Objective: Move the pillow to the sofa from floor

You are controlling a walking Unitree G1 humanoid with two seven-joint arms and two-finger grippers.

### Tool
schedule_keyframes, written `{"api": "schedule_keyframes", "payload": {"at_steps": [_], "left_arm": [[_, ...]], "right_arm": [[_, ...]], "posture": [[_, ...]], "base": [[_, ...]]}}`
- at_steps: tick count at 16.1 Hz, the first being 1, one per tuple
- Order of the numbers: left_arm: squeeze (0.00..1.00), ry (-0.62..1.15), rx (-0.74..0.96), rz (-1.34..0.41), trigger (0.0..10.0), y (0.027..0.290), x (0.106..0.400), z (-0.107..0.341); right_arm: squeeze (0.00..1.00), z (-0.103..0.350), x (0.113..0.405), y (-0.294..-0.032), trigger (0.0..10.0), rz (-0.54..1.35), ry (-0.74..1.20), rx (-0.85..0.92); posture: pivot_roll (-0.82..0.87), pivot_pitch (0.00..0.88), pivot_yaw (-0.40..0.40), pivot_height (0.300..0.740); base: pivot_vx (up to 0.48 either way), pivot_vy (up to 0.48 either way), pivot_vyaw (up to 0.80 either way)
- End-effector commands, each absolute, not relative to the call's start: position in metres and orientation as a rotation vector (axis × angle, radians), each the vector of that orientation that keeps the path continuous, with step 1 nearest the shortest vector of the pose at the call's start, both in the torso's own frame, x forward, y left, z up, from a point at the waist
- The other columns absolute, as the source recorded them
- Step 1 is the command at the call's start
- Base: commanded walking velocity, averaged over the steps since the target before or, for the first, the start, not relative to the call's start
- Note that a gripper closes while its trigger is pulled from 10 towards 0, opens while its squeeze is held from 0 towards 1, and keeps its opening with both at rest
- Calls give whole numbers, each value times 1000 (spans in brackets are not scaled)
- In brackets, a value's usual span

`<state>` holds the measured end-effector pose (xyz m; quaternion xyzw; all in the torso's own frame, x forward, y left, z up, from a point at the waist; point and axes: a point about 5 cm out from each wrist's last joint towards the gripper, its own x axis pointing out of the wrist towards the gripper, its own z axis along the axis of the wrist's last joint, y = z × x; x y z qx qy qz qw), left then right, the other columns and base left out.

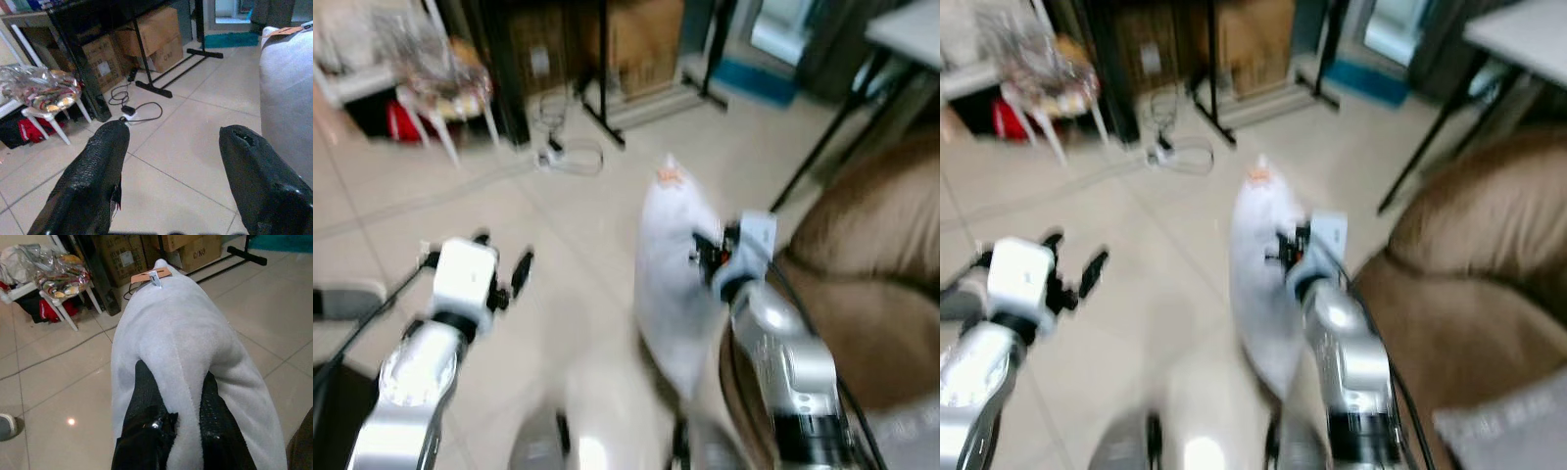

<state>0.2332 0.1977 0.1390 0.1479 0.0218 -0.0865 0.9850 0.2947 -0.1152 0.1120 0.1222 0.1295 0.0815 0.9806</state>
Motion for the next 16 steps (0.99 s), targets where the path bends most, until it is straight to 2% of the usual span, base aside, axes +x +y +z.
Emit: {"api": "schedule_keyframes", "payload": {"at_steps": [1, 13, 16], "left_arm": [[0, 52, 300, -174, 10000, 199, 233, 137], [0, 75, 276, -152, 10000, 196, 235, 134], [0, 69, 281, -153, 10000, 196, 236, 136]], "right_arm": [[0, 124, 295, -118, 10000, 161, 206, 256], [0, 113, 288, -122, 10000, 135, 259, 236], [0, 111, 287, -122, 10000, 126, 270, 261]], "posture": [[-30, 0, -50, 735], [-47, 0, -39, 740], [-41, 0, -37, 740]], "base": [[0, 0, 0], [0, 0, 0], [0, 276, -788]]}}
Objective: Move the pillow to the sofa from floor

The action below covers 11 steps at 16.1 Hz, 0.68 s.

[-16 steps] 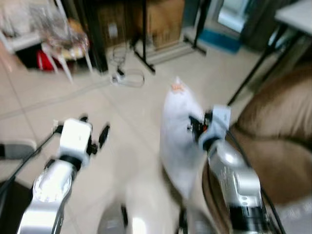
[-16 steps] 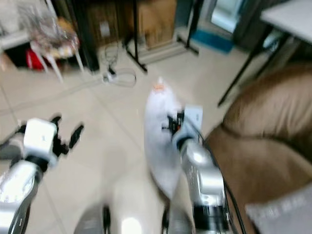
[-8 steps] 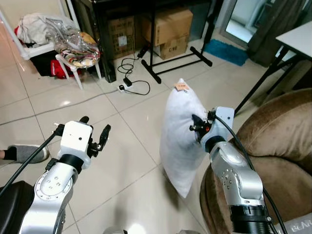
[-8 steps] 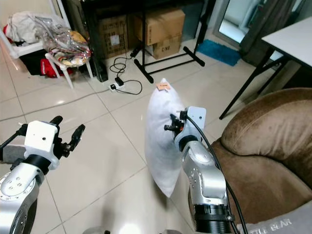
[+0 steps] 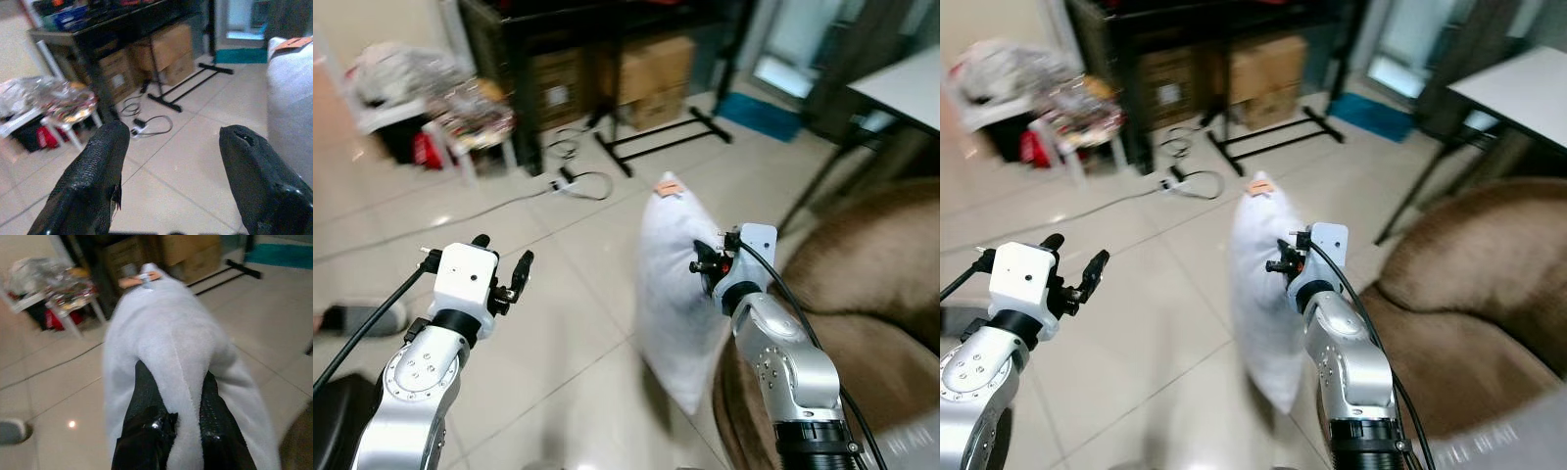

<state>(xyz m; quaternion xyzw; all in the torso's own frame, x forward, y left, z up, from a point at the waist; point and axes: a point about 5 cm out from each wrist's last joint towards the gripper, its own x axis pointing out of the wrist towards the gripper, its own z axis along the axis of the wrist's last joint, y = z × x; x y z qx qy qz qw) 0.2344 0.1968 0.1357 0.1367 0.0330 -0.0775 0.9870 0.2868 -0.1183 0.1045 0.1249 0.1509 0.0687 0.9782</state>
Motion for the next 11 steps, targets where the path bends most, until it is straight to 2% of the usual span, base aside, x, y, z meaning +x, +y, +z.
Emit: {"api": "schedule_keyframes", "payload": {"at_steps": [1, 9, 11], "left_arm": [[0, 68, 285, -153, 10000, 197, 237, 136], [0, 69, 307, -146, 10000, 202, 238, 139], [0, 63, 283, -125, 10000, 202, 239, 140]], "right_arm": [[0, 110, 287, -121, 10000, 124, 274, 264], [0, 109, 287, -119, 10000, 110, 278, 292], [0, 114, 289, -116, 10000, 128, 245, 268]], "posture": [[-41, 0, -37, 740], [-36, 0, -27, 740], [-34, 0, -28, 740]], "base": [[0, 461, -788], [0, 474, -788], [0, 0, -744]]}}
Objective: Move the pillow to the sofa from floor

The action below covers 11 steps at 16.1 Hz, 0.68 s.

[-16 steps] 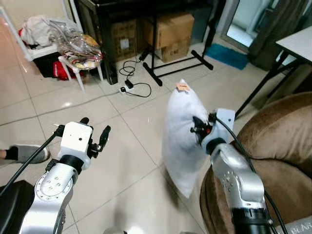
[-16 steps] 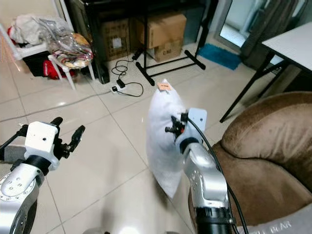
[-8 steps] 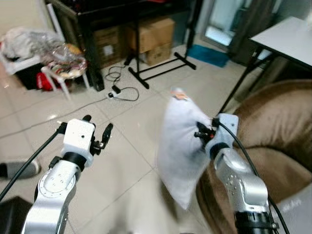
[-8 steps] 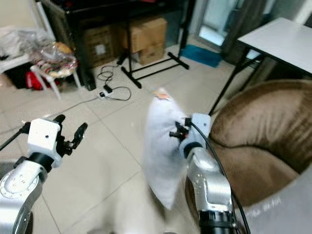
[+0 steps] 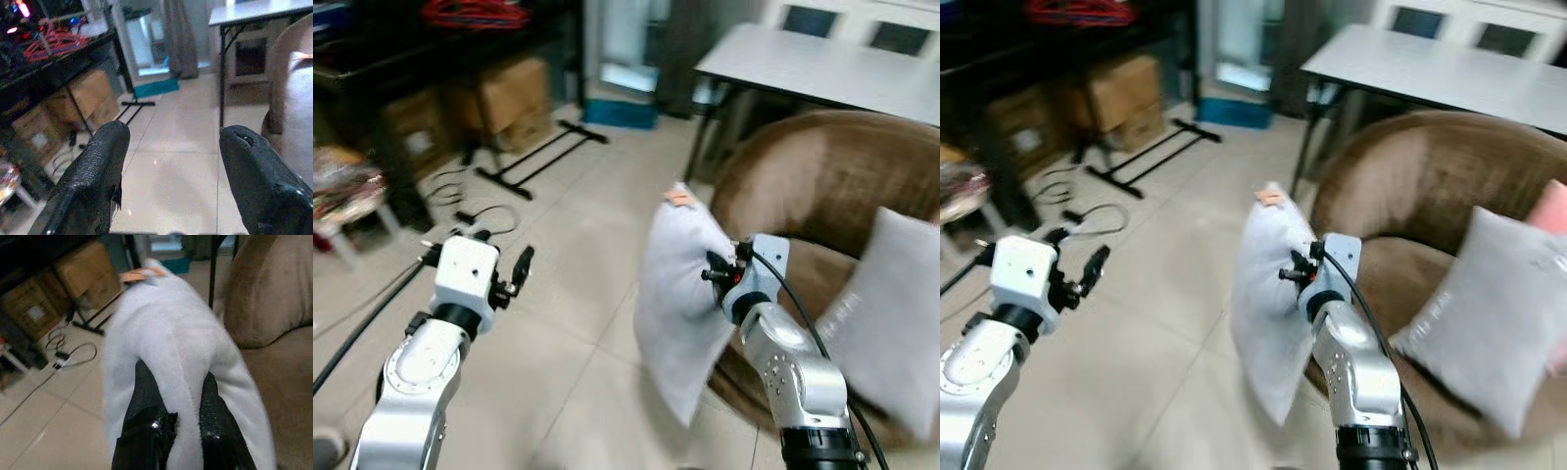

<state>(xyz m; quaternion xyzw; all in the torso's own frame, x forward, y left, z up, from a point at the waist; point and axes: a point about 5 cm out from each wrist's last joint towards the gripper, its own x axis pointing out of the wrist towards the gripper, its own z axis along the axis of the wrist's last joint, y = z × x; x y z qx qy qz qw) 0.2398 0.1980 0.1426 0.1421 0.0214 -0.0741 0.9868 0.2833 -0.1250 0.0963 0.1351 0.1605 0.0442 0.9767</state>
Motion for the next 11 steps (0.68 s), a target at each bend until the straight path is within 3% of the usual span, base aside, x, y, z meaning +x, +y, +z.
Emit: {"api": "schedule_keyframes", "payload": {"at_steps": [1, 4, 11], "left_arm": [[0, 58, 287, -116, 10000, 202, 239, 141], [0, 44, 272, -119, 10000, 201, 240, 142], [0, 40, 265, -120, 10000, 202, 238, 143]], "right_arm": [[0, 115, 290, -114, 10000, 143, 235, 275], [0, 116, 291, -115, 10000, 144, 232, 312], [0, 117, 293, -114, 10000, 143, 222, 280]], "posture": [[-33, 0, -32, 740], [-27, 0, -36, 740], [-28, 0, -38, 740]], "base": [[0, 0, 0], [0, 0, 0], [316, 0, 0]]}}
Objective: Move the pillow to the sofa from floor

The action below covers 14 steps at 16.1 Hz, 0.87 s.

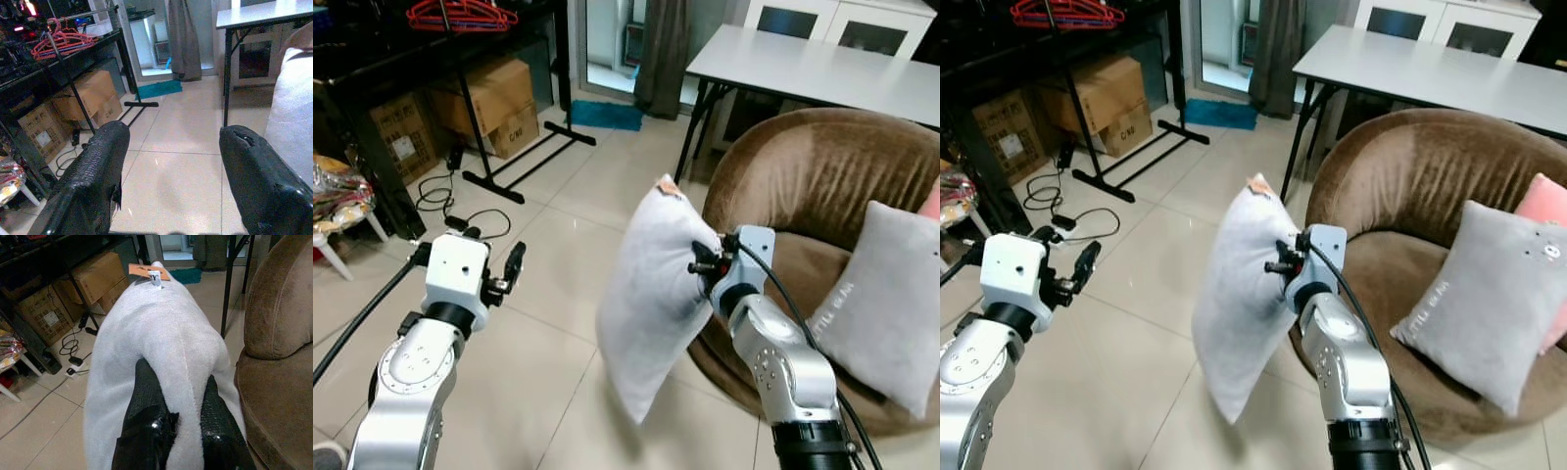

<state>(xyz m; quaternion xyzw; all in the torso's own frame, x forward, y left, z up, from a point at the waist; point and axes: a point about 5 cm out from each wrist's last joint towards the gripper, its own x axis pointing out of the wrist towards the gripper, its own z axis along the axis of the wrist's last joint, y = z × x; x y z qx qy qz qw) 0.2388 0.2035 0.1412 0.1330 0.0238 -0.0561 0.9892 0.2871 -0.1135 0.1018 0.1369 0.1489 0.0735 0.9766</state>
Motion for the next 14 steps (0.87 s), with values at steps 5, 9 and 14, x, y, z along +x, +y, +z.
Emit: {"api": "schedule_keyframes", "payload": {"at_steps": [5, 9, 14], "left_arm": [[0, 36, 271, -124, 10000, 203, 238, 144], [0, 40, 283, -142, 10000, 203, 238, 145], [0, 48, 293, -171, 10000, 201, 238, 142]], "right_arm": [[0, 117, 294, -113, 10000, 149, 228, 281], [0, 118, 297, -113, 10000, 146, 211, 274], [0, 120, 300, -114, 10000, 139, 206, 269]], "posture": [[-22, 0, -42, 740], [-19, 0, -40, 740], [-14, 0, -42, 740]], "base": [[375, 0, -469], [381, 0, -391], [382, 0, -160]]}}
